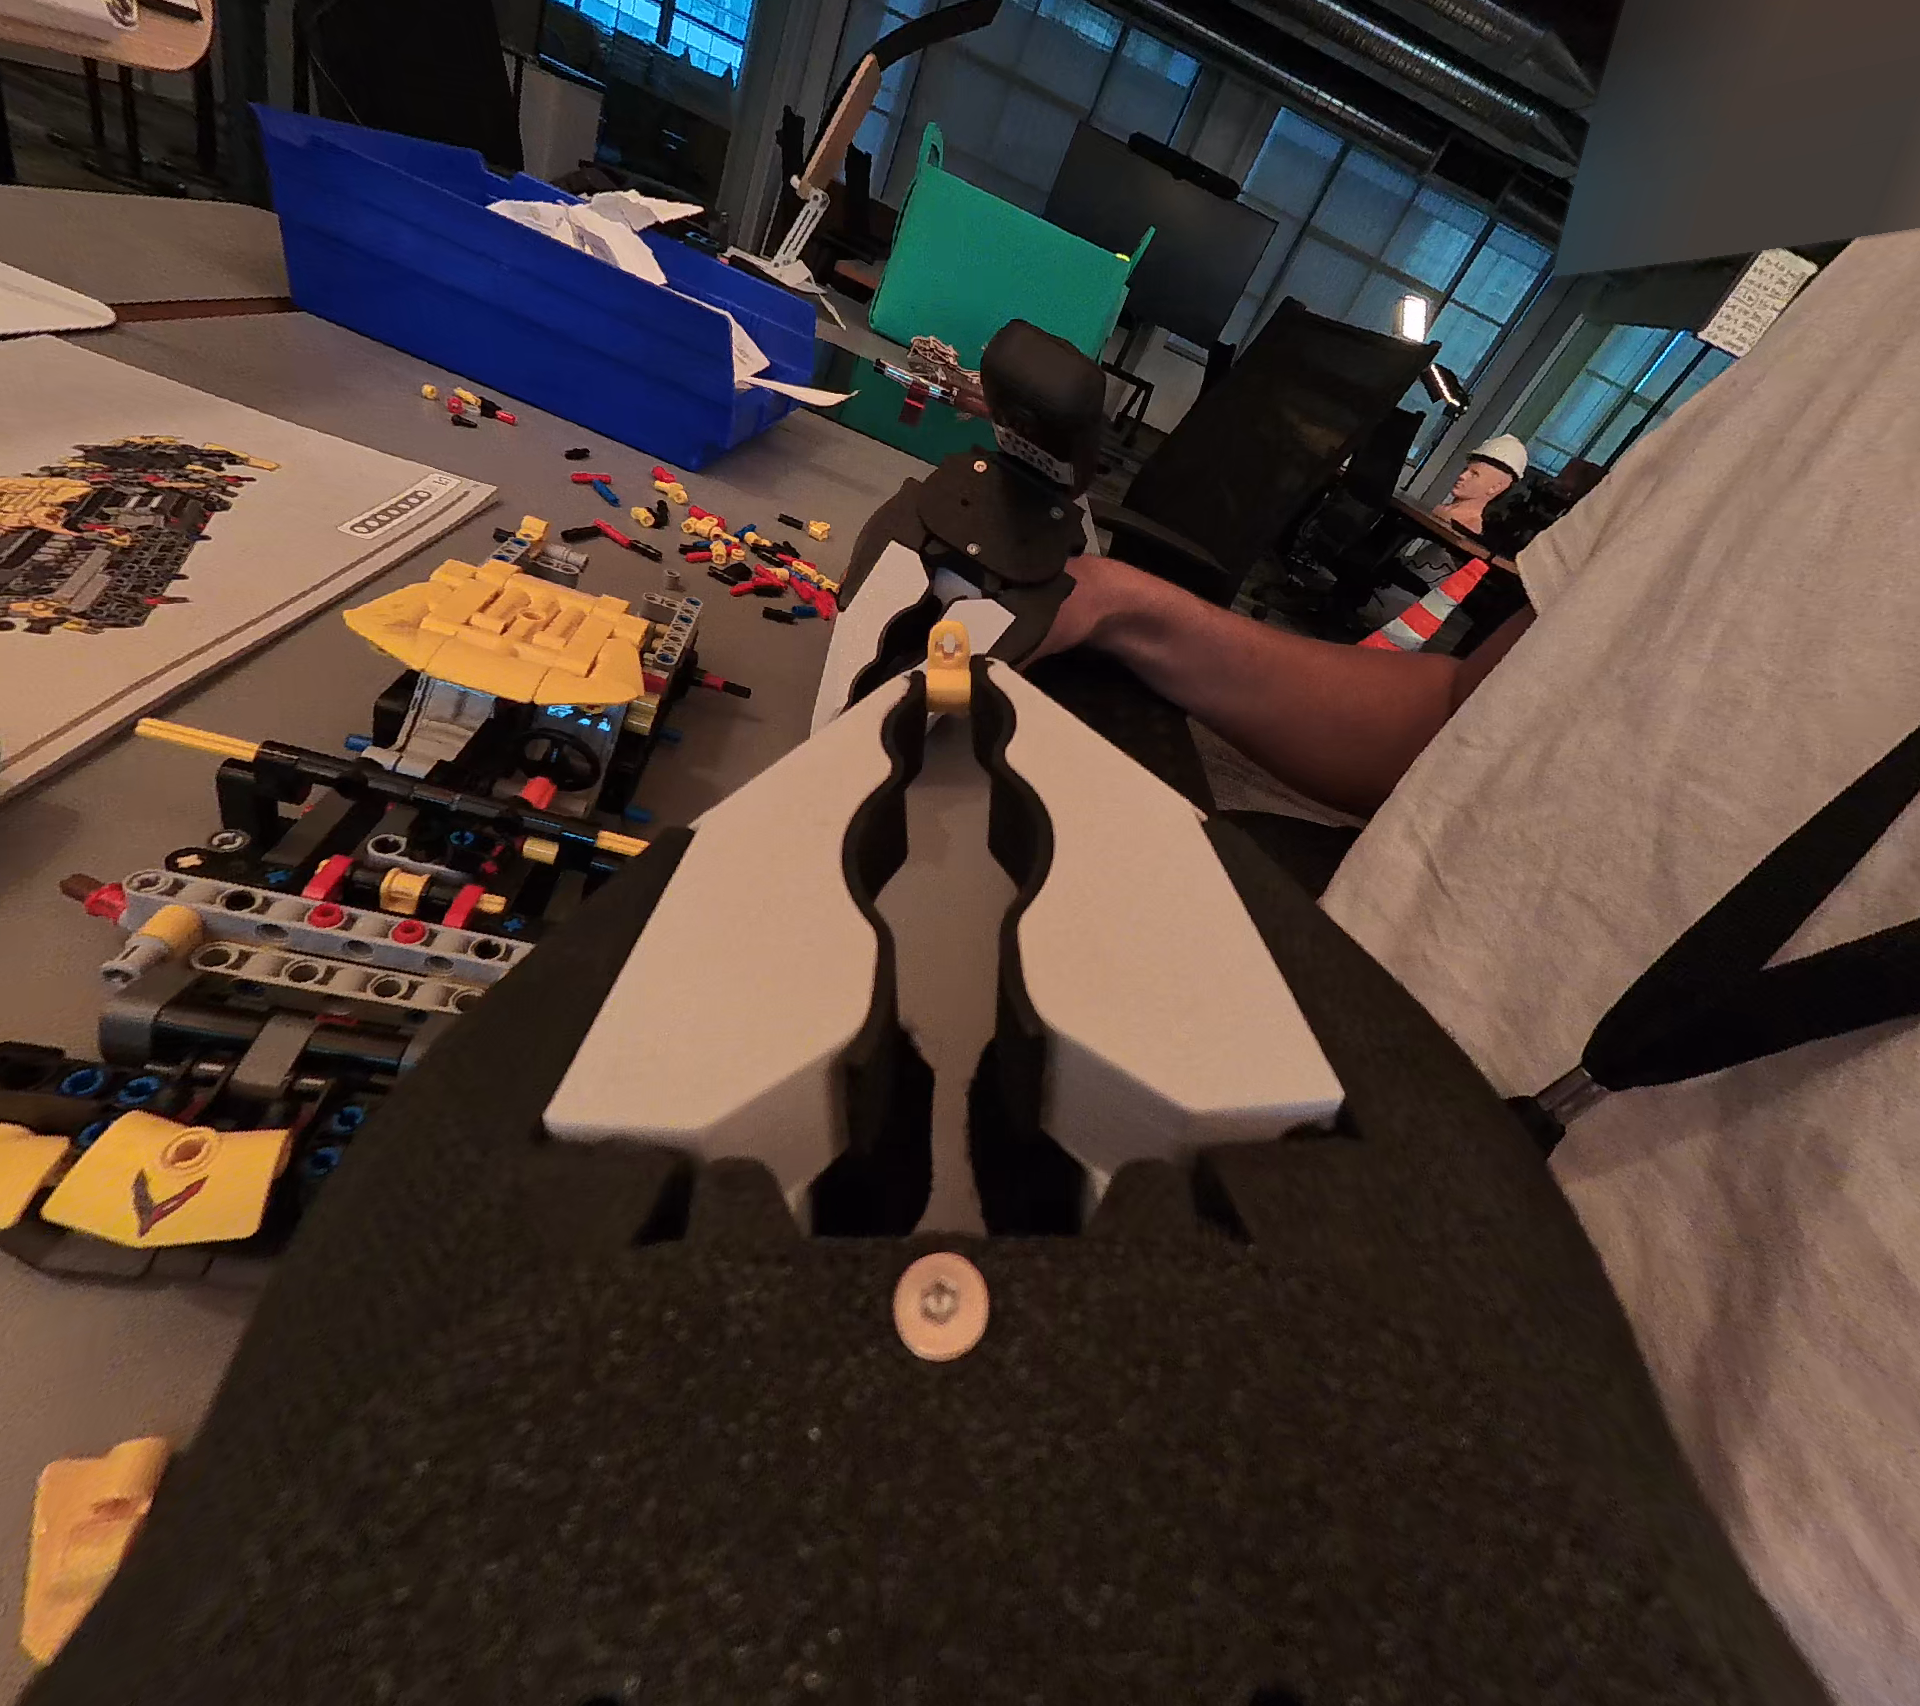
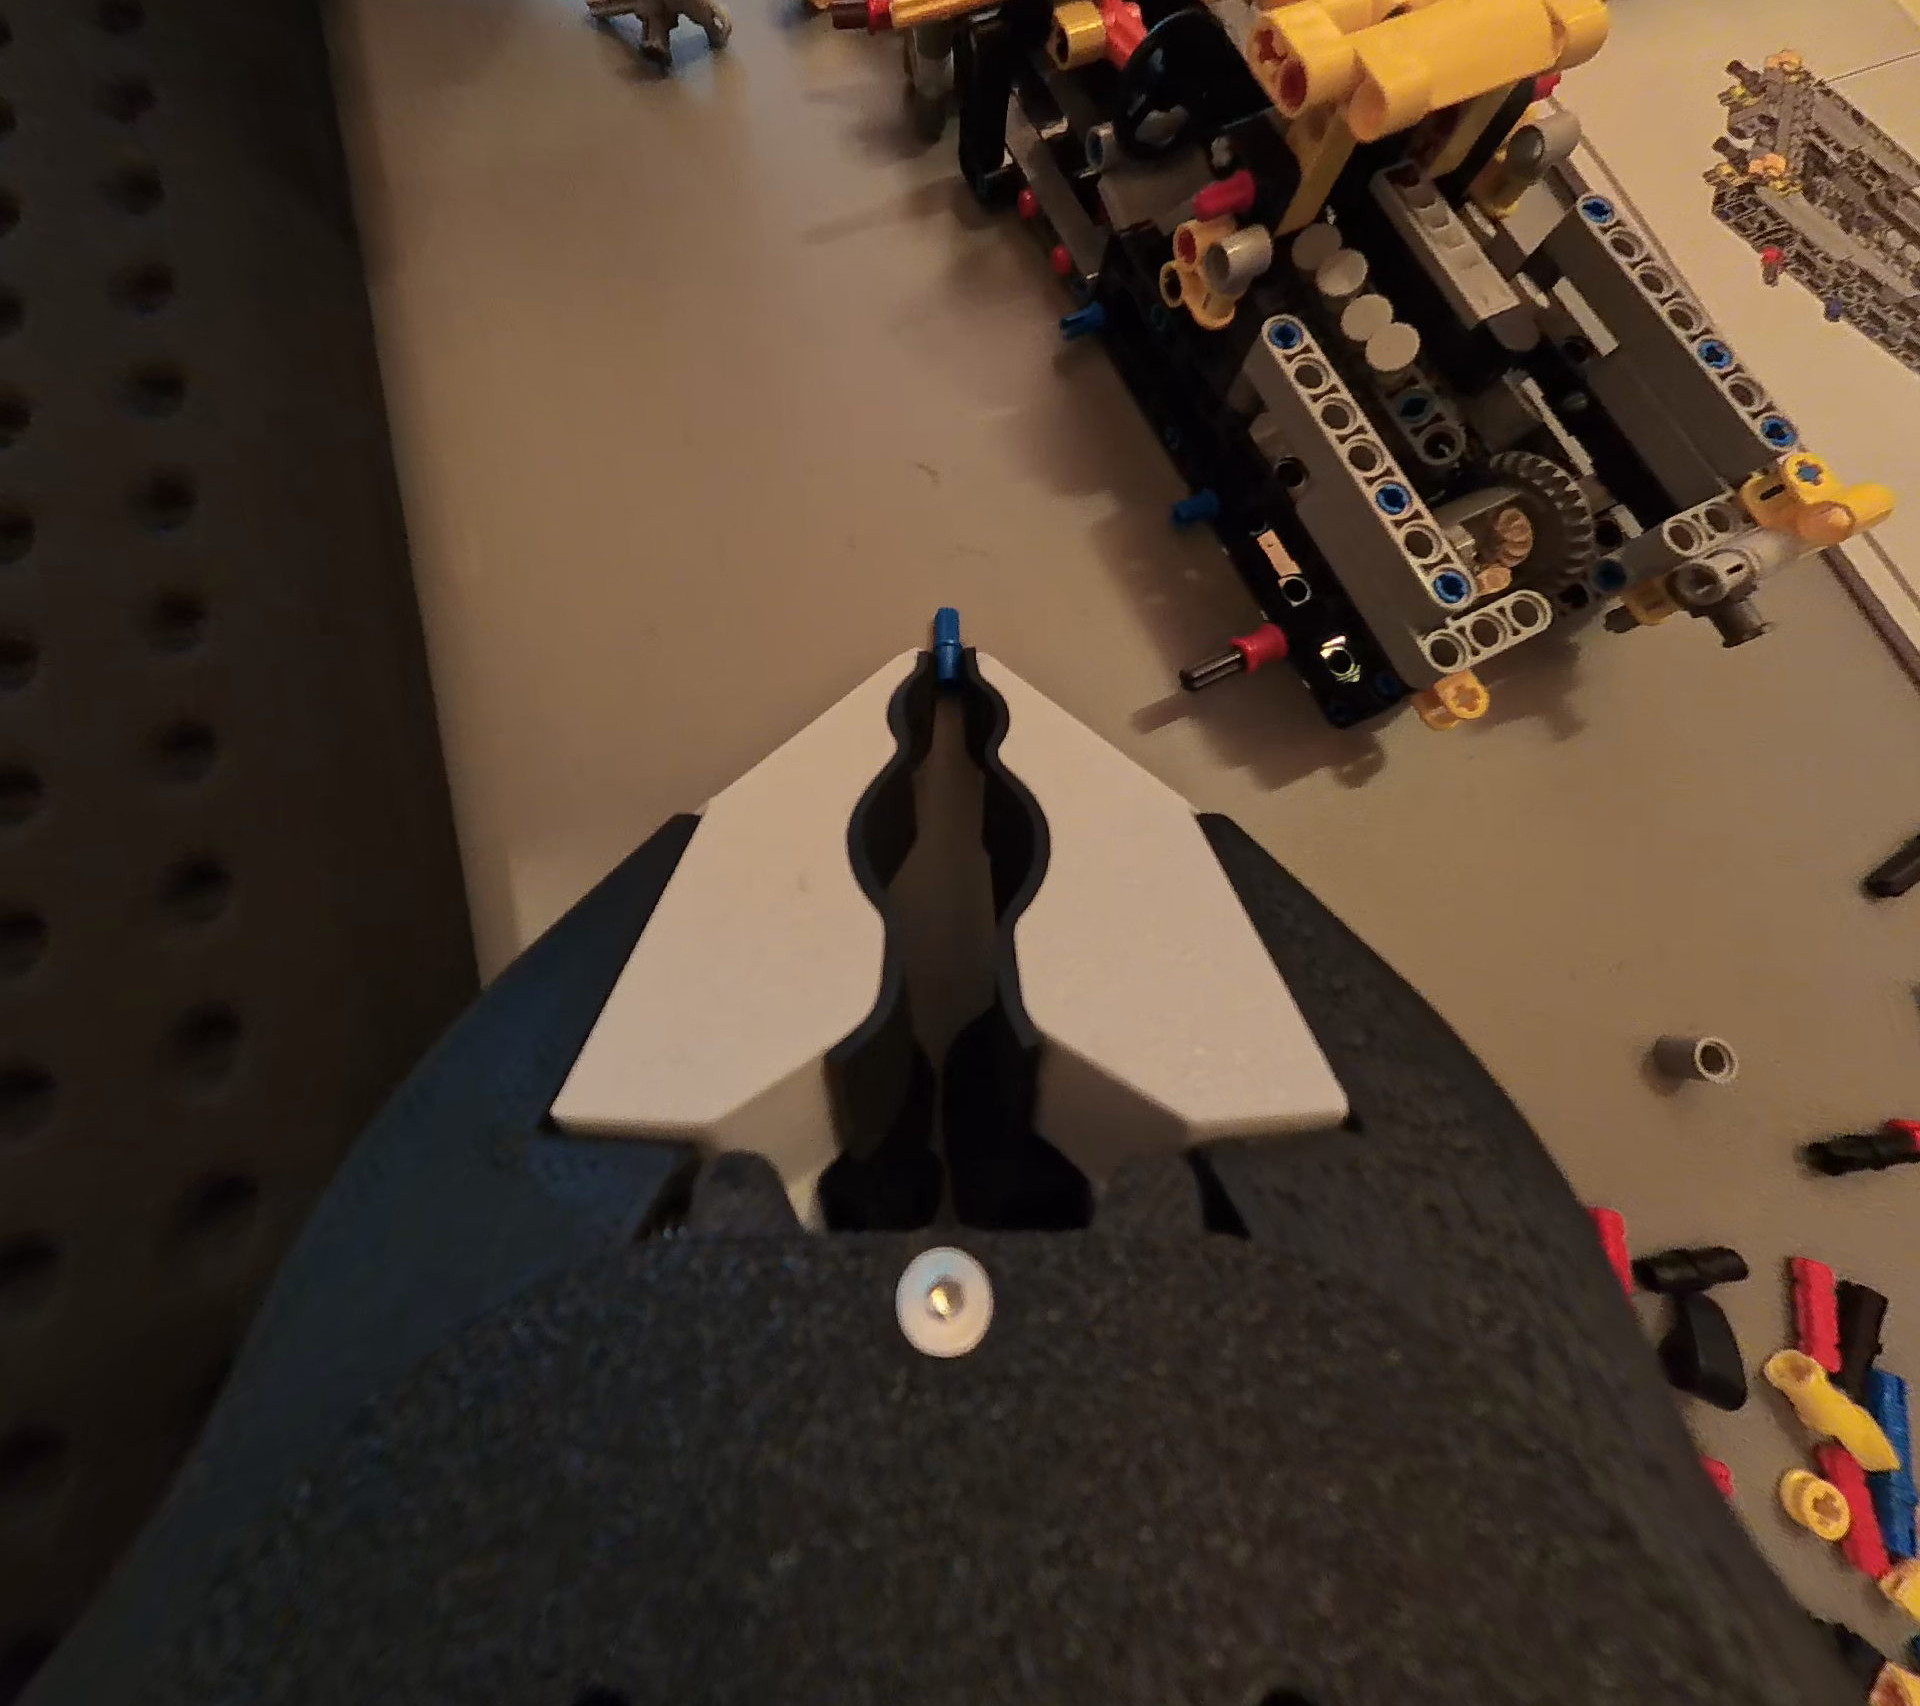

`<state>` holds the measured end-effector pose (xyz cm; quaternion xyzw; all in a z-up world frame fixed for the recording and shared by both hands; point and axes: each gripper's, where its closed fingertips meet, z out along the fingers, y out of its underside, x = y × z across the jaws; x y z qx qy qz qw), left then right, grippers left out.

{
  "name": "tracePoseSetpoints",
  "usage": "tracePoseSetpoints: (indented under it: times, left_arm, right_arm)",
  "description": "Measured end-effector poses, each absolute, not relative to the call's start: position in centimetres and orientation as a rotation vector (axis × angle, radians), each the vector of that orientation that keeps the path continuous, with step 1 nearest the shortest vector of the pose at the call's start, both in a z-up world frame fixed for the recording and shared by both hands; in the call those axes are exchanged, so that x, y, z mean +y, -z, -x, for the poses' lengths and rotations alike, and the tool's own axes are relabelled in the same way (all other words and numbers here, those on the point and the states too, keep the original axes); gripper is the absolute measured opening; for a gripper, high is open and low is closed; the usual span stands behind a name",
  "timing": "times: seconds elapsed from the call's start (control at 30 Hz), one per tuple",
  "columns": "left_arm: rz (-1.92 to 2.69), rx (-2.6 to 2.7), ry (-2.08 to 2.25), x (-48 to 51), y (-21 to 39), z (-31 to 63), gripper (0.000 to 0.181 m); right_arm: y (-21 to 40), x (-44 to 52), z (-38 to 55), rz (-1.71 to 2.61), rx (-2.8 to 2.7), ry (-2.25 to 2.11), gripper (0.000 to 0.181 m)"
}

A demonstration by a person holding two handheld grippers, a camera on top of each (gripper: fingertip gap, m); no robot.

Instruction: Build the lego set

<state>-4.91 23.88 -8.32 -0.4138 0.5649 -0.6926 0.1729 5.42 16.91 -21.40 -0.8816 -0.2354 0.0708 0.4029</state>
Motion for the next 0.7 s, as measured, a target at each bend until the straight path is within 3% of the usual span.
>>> tracePoseSetpoints:
  times: [0.47, 0.7]
  left_arm:
    - [1.155, 1.57, 2.019, 24.1, 7.7, 5.0, 0.007]
    - [1.052, 1.462, 2.169, 24.7, 5.6, 5.9, 0.008]
  right_arm:
    - [21.1, 17.1, -4.8, 2.222, -0.591, -0.242, 0.004]
    - [14.6, 20.6, -0.7, 2.009, -0.607, -0.376, 0.004]
